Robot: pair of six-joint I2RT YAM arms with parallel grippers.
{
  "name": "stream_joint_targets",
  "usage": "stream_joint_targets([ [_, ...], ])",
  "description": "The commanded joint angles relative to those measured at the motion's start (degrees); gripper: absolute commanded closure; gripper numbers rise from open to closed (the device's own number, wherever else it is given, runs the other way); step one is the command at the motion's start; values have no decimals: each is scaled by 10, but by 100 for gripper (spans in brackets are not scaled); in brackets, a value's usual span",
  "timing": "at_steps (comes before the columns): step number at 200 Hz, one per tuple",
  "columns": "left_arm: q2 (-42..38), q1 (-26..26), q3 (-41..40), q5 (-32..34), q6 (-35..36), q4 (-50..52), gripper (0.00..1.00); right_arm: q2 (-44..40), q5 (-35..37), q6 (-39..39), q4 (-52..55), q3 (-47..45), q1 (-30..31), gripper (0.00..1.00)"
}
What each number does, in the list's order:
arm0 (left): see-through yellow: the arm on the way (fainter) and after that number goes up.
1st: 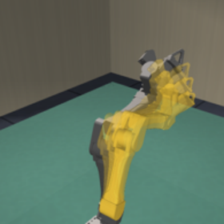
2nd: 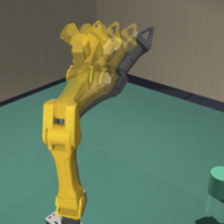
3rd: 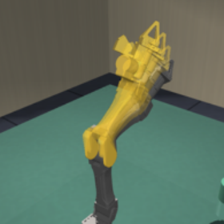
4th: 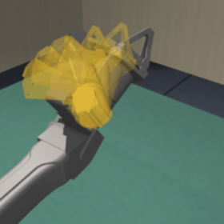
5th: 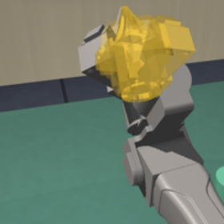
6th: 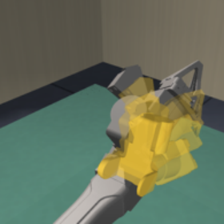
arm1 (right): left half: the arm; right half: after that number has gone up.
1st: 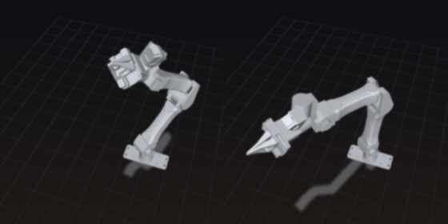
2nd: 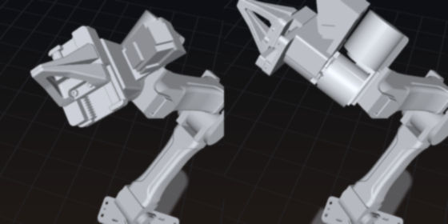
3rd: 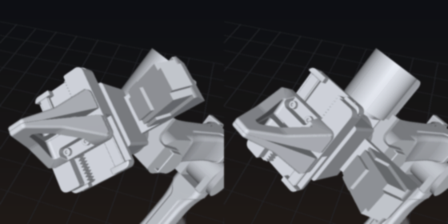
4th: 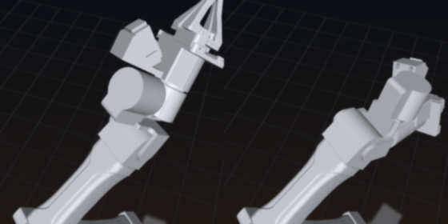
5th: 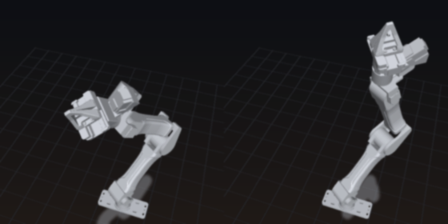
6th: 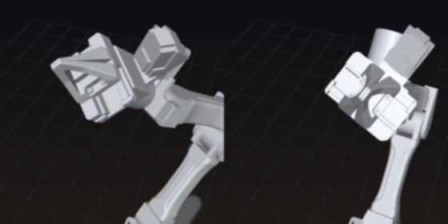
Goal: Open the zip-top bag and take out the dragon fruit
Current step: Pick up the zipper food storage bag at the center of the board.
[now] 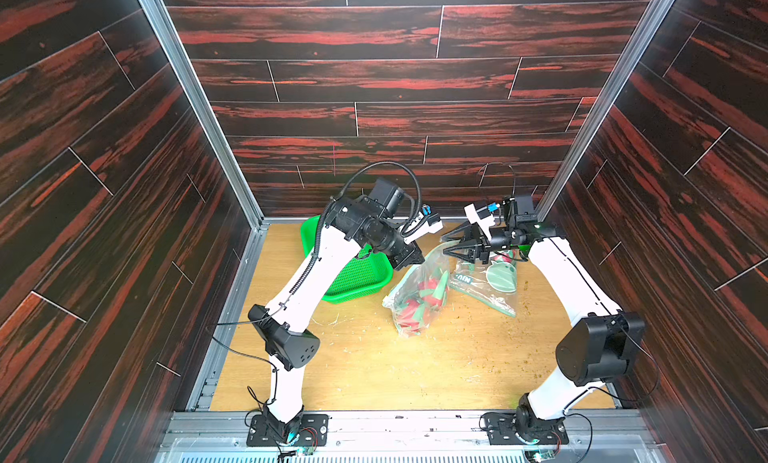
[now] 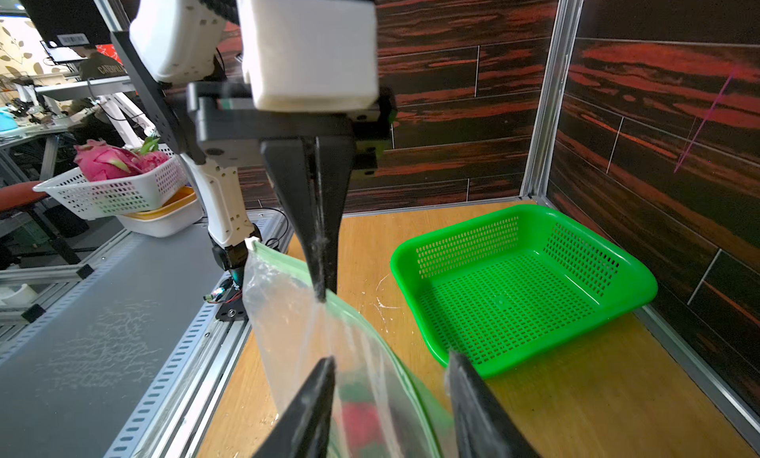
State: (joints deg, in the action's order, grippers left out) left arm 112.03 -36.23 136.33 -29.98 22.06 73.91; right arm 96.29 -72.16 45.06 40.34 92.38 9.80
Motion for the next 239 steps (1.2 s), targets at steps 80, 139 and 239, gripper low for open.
stream_joint_targets([
  [80,-53,3,8,-25,8,-11,100,-42,59,-24,-55,-29,10,98],
  [139,-149,14,-158,-12,-60,-158,76,-75,65,-73,-102,-47,11,100],
  [239,-509,55,-657,162,-238,-491,24,-106,115,-121,-105,-52,16,100],
])
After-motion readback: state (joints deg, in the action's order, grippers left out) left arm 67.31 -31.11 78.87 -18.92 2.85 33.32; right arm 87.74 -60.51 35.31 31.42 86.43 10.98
